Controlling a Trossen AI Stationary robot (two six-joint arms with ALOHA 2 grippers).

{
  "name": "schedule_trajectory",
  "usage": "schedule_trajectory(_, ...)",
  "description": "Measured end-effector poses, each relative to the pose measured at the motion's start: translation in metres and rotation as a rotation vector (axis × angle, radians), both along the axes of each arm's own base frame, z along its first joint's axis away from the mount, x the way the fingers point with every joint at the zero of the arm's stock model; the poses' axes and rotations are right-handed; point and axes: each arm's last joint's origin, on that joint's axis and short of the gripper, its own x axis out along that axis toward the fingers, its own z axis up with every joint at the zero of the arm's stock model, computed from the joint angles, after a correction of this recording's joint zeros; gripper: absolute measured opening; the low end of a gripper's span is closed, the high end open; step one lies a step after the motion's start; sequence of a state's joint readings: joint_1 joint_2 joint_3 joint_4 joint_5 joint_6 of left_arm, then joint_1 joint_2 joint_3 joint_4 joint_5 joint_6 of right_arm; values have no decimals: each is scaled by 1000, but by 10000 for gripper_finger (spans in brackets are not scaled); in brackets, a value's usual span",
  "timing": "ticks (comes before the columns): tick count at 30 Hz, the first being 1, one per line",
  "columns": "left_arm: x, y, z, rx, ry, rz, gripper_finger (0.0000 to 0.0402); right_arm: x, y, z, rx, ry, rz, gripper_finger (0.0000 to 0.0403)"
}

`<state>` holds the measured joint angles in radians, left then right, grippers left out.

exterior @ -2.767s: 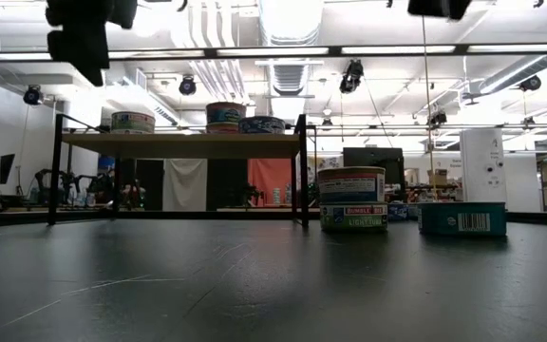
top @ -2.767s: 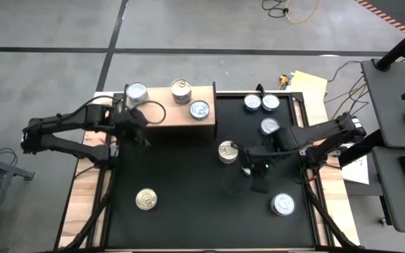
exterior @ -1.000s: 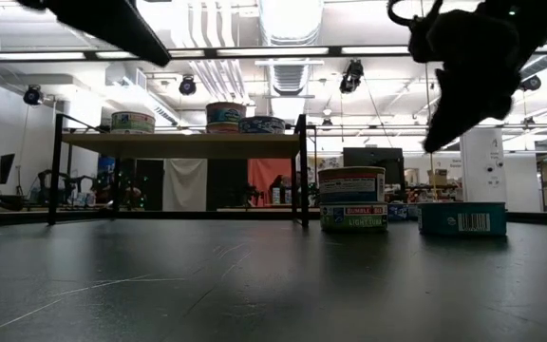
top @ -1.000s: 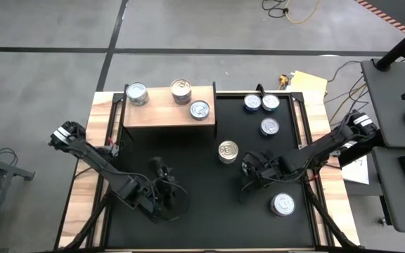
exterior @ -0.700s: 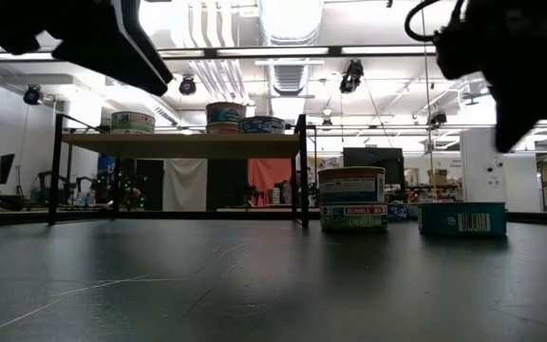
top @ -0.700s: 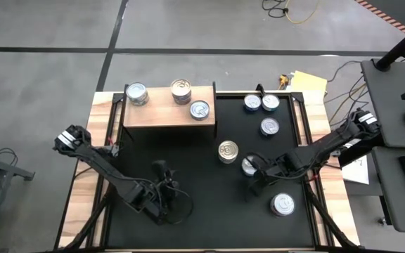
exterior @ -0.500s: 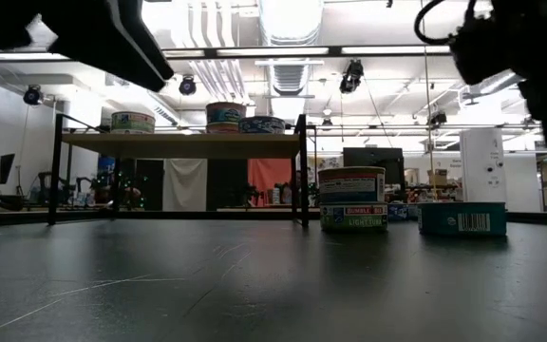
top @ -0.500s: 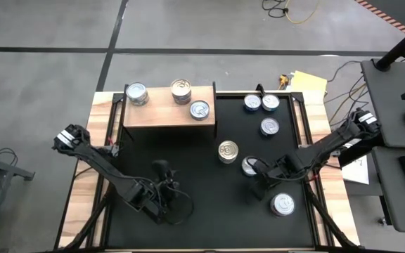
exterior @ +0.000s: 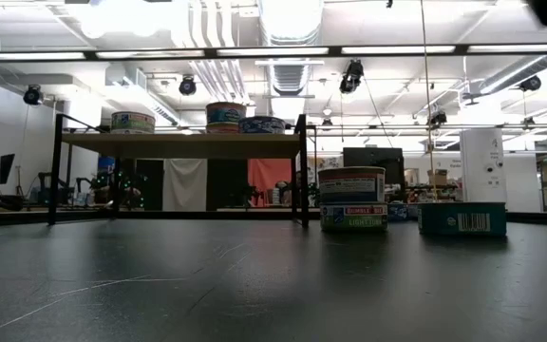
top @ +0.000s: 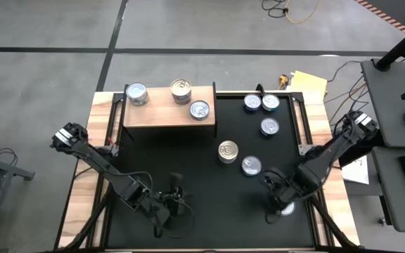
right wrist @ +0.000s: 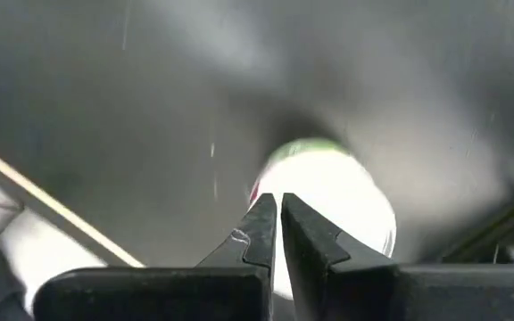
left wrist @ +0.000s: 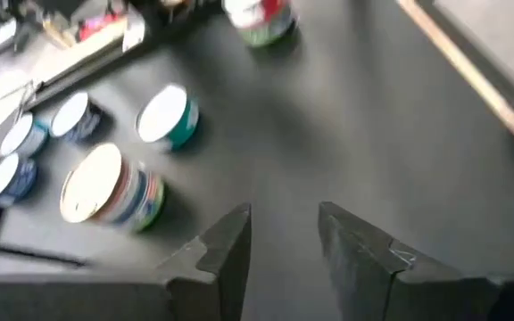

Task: Stack canned seafood by type on shelf
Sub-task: Put the red tuna can on the shelf

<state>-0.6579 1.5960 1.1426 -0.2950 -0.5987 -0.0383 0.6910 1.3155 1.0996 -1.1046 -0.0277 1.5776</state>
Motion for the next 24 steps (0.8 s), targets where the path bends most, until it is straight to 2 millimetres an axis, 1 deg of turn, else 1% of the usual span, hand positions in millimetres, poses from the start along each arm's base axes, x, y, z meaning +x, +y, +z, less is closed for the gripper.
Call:
schedule_trajectory(3,6,-5,6,-50,-91,-15,103,-6,14,6,-3,33,-1,12)
schedule_trajectory(6,11,-9,8,-95,-145,-26,93,-14,26,6,-13,86,-37,12)
schedule_trajectory(9,15,-12,7,-147,-177,-6,86,-23,35,-2,-54,137,-50,12)
schedule_trajectory(13,18,-12,1,-203,-197,98,82,-30,44,-18,-109,167,0,12)
schedule_trajectory(16,20,-12,-5,-225,-211,165,82,-30,46,-28,-138,178,39,12)
schedule_trajectory(20,23,-14,-9,-288,-238,219,81,-24,49,-39,-155,96,99,12)
schedule_trajectory(24,26,-17,-16,-329,-237,244,81,-19,52,-50,-154,72,144,12)
